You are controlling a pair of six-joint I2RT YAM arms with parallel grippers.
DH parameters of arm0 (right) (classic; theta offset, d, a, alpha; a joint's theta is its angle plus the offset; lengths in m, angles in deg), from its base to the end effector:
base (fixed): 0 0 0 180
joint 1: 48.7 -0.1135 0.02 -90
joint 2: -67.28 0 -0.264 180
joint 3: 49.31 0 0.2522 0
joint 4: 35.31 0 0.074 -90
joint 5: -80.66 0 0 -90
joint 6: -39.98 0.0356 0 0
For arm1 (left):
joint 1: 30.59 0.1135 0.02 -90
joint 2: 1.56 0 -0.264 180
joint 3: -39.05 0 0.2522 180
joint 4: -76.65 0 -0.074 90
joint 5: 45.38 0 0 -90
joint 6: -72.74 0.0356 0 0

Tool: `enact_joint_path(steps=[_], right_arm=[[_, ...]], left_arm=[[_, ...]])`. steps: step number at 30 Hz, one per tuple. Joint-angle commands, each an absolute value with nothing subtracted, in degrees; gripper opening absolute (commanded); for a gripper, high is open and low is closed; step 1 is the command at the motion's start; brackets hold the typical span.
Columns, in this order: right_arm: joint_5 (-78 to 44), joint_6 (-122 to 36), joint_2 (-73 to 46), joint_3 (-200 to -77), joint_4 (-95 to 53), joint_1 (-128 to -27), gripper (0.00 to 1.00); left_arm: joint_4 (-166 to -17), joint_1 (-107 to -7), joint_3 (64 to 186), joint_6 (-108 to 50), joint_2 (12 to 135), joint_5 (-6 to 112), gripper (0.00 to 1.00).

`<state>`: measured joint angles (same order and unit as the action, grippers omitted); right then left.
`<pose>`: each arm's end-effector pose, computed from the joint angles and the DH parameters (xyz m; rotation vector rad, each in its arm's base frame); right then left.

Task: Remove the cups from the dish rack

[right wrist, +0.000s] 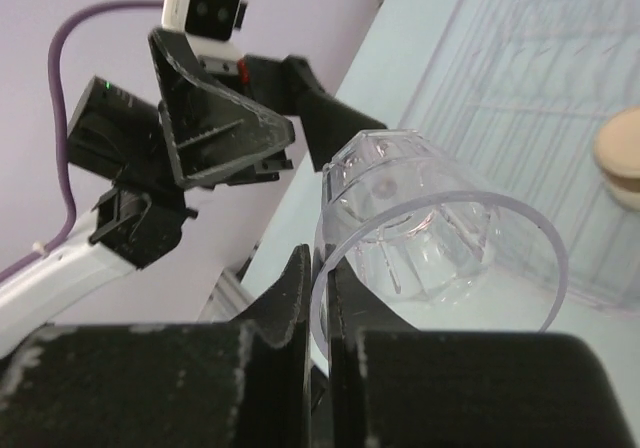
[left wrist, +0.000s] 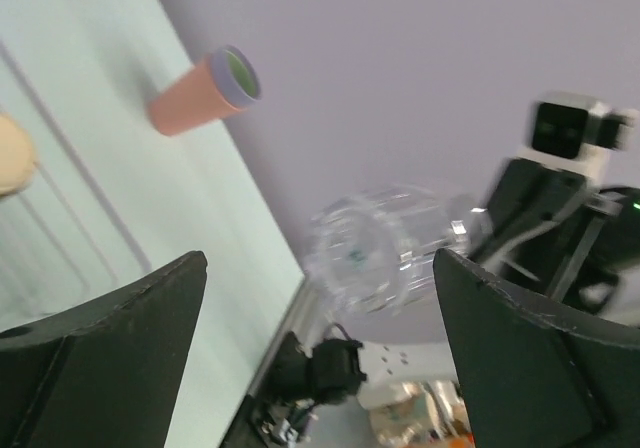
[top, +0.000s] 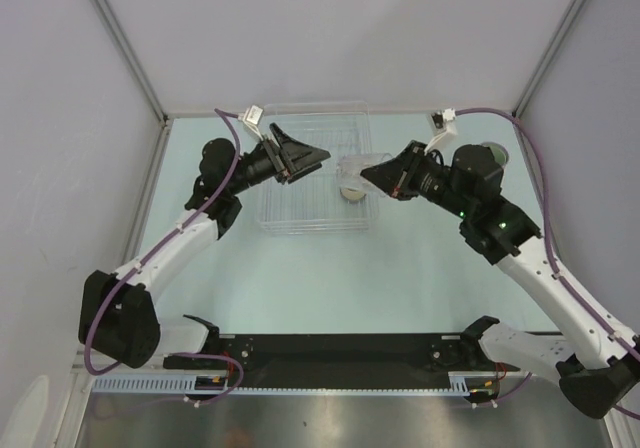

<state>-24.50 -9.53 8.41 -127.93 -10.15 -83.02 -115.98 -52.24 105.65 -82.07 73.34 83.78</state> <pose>0.1837 0.1367 0.4145 -0.1205 1.8054 1.1826 0.2725 -0.1324 0.3396 -0.0184 1.7794 -1.6579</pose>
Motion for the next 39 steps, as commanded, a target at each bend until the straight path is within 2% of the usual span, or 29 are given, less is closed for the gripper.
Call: enact_joint_path(steps=[1,6,10,14,22,30,39], right_arm=[[-9.72,-17.76,8.41,-140.92,5.05,-82.89,0.00],[11.34,-18.73,3.57,-152.43,22.27,-82.71,0.00],[22.28,-14.97,-1.17,-158.67,32.21,-80.62,0.00],[23.09,-10.30,-6.54,-161.95,41.36,-75.34,0.00],[20.63,-8.27,-7.87,-155.89,43.93,-65.67,0.00],[14.66,-10.38,-6.37,-139.11,32.42,-56.62,0.00],[11.84,-11.78,-13.40,-137.51,25.65,-52.22,0.00]], left_arm=[[-94.03,-51.50,111.42,-70.70,71.66,74.43,1.00],[-84.86,-51.50,111.60,-66.75,74.20,72.66,1.00],[-79.40,-51.50,110.38,-65.86,74.91,71.70,1.00],[-76.94,-51.50,110.29,-64.64,73.86,69.77,1.00],[-69.82,-51.50,112.40,-59.98,74.12,66.77,1.00],[-69.46,-51.50,110.99,-59.71,76.14,70.29,0.99],[-68.85,-51.50,111.17,-58.30,75.61,69.94,0.99]])
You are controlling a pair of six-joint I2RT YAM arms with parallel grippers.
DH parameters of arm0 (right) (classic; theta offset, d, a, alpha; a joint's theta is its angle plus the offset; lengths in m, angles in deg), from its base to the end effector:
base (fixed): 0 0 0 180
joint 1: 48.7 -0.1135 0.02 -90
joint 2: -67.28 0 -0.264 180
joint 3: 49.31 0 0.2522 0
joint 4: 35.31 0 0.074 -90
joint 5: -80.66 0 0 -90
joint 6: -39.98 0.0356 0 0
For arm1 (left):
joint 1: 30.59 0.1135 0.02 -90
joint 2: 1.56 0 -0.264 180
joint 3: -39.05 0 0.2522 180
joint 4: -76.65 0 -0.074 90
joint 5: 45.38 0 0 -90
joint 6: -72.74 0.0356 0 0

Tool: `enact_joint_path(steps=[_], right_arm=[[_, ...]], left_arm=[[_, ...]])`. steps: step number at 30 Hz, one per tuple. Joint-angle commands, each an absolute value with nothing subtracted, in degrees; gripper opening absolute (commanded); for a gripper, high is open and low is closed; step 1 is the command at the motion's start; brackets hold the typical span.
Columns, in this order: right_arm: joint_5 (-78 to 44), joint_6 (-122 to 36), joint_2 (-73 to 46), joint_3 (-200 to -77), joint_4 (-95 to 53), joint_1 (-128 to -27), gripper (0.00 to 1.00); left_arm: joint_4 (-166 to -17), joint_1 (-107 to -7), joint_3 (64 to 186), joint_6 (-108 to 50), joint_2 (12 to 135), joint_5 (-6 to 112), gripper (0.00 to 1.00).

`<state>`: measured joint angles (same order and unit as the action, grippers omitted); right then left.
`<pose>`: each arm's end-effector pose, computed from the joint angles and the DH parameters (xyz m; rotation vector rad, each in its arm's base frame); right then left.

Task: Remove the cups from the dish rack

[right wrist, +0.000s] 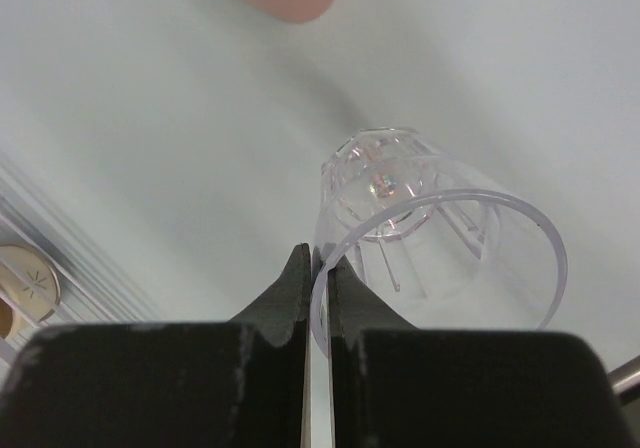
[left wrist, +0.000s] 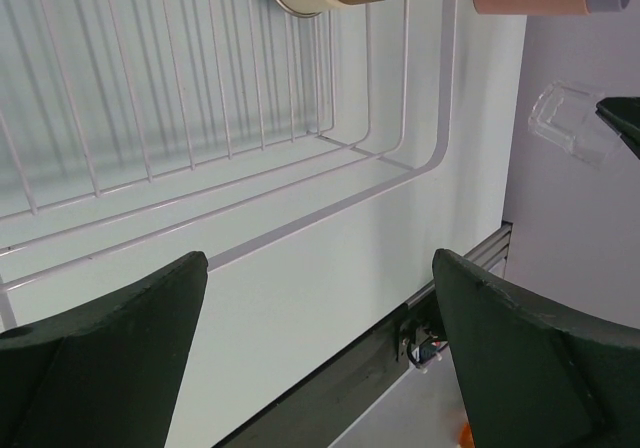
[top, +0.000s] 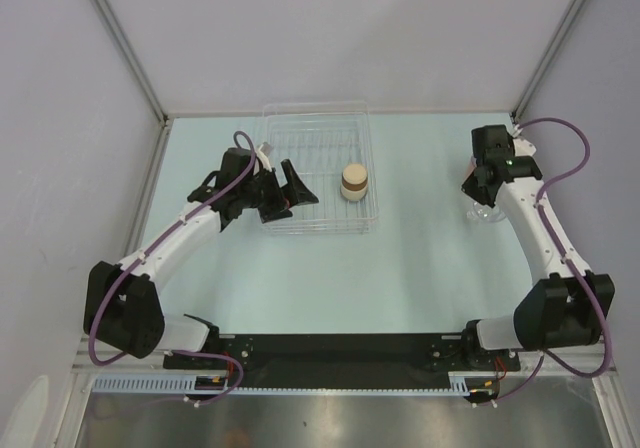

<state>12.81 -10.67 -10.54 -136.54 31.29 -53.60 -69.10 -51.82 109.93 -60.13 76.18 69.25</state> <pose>0.2712 0.0098 0.3229 0.8663 2.3142 -0.1738 0.2691 -0.1205 0.2714 -0.2197 2.4367 -1.0378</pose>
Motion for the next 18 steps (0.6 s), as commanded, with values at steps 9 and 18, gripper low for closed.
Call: enact_joint_path(steps=[9,18], right_arm=[[12.28,-12.93,-20.07,-135.31,20.99,-49.76,0.00],[12.02,-14.25,-25.26,-135.84,19.76,-47.12,0.00]], left_arm=[[-68.06,-51.50,110.90,-57.78,75.61,68.62,0.99],[-67.26,-51.50,111.25,-57.60,76.05,67.83,0.99]])
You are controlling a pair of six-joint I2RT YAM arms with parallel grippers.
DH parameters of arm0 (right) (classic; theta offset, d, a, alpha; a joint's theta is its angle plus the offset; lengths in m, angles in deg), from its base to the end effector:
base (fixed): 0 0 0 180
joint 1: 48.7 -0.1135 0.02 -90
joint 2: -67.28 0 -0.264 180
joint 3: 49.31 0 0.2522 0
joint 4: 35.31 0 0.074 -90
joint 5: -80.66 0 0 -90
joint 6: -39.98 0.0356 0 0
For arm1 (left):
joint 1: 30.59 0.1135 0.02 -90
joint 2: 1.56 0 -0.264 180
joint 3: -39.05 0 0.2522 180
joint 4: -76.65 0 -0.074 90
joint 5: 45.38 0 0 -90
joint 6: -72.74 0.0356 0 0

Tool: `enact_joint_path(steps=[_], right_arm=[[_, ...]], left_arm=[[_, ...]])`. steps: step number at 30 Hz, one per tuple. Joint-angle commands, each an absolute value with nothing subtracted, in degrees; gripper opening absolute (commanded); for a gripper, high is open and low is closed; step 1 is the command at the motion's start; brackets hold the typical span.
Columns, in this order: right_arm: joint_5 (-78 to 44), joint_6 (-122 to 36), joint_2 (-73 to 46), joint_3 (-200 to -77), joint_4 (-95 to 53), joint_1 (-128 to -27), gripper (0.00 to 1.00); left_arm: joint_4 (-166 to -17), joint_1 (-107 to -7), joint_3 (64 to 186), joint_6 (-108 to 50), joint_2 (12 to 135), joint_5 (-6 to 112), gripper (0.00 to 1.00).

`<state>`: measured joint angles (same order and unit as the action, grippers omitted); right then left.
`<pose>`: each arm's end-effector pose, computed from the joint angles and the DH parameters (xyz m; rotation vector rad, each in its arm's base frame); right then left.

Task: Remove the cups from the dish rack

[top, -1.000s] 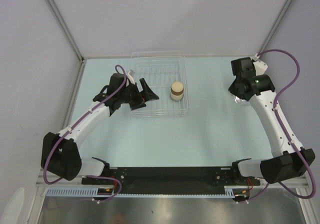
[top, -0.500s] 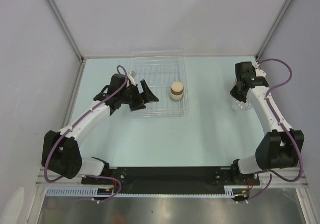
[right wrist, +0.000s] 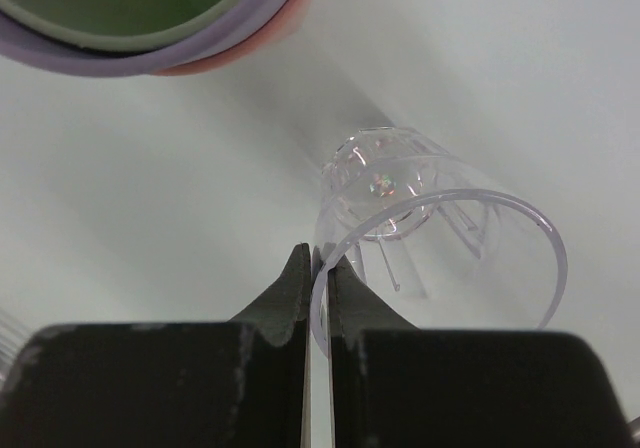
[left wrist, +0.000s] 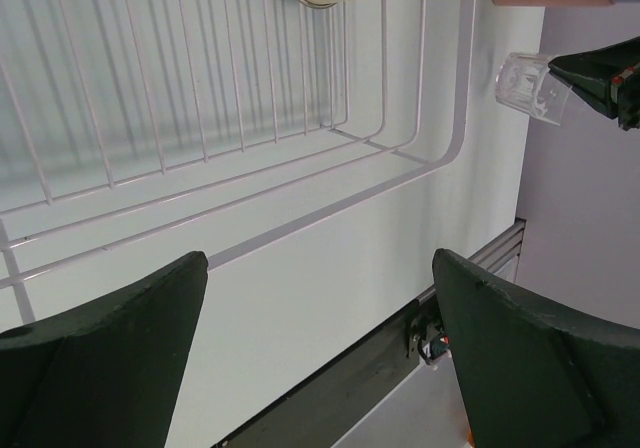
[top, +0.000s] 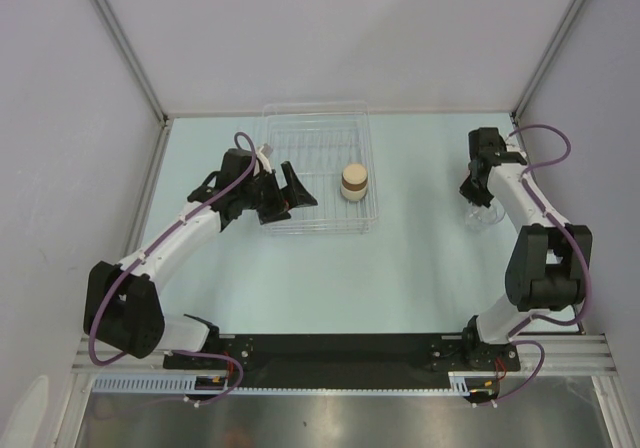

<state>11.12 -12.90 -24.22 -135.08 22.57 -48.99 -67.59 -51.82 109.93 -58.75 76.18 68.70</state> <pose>0.3256 -0.0108 0.2561 0.9201 2.4175 -0.2474 0.2676 -0.1195 0.2692 -0.2057 2.4582 -1.0081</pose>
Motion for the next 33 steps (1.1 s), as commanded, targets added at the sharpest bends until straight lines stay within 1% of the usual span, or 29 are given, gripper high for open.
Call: enact_joint_path(steps=[1,9,12,13,15,16,19,24,28,33], right_arm=[[11.67,-14.16,-26.05,-135.84,19.67,-46.85,0.00],[9.29,-14.69,-27.20,-135.75,18.53,-46.32,0.00],[8.59,-14.86,-27.37,-135.67,18.44,-46.32,0.06],[8.32,-14.86,-27.29,-135.58,18.35,-46.32,0.11],[8.15,-14.95,-26.85,-135.49,18.44,-46.32,0.17],[8.23,-14.95,-26.59,-135.40,18.44,-46.32,0.22],[8.15,-15.21,-25.71,-134.96,18.35,-46.32,0.27],[7.80,-15.04,-24.48,-135.14,18.79,-46.41,0.28],[6.74,-15.04,-19.48,-135.49,17.91,-46.94,0.30],[4.11,-15.30,-14.46,-139.52,19.49,-48.52,0.35]], left_arm=[[-67.26,-51.50,111.25,-57.60,76.05,67.83,0.99],[-66.82,-51.50,111.60,-57.42,76.32,67.48,0.99],[-66.82,-51.50,111.69,-57.42,76.49,67.65,0.99],[-66.91,-51.50,111.69,-57.51,76.49,67.56,0.99],[-66.82,-51.50,111.52,-57.60,76.40,67.56,0.99],[-66.82,-51.50,111.52,-57.60,76.40,67.65,0.99],[-66.82,-51.50,111.25,-57.69,76.32,67.65,0.99],[-66.82,-51.59,111.08,-57.69,75.88,67.65,1.00],[-67.09,-51.59,110.99,-57.42,75.35,67.39,1.00],[-67.09,-51.59,112.30,-56.28,75.17,66.42,1.00]])
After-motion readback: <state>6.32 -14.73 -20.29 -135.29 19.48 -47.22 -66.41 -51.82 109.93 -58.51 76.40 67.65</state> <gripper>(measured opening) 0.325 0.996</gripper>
